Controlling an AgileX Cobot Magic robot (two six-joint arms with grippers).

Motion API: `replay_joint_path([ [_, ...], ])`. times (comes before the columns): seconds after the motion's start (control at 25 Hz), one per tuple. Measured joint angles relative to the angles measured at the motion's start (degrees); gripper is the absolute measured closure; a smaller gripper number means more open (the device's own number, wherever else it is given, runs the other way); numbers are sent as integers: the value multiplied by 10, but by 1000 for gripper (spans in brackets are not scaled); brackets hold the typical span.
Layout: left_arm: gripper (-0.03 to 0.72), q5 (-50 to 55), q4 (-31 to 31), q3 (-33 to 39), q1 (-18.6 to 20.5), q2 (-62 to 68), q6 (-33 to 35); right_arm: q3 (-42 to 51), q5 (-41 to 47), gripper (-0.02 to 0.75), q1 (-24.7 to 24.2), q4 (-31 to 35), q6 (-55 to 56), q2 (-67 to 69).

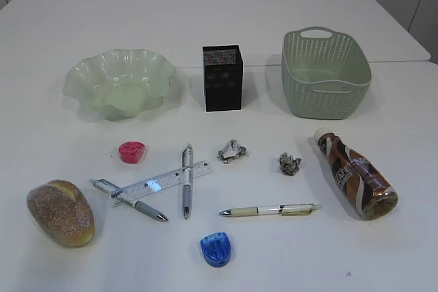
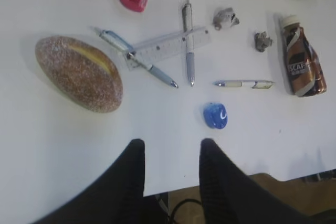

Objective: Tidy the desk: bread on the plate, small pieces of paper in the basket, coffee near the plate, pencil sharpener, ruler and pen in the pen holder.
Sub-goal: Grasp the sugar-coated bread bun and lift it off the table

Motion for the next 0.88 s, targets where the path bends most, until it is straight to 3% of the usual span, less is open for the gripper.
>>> replay_joint_path([
  [0.24,444,28,0,0,-4,54,-10,0,0,367,0,0,0,0],
  [0.36,444,28,18,0,-33,73,-18,0,0,367,3,0,0,0],
  [0.52,444,29,94,0,-115,122,-74,0,0,367,7,0,0,0],
  [0.72,444,22,200,0,-239,184,-201,0,0,367,11,0,1,0],
  [0.88,444,-4,238,-1,-285,233,-294,0,0,367,11,0,1,0],
])
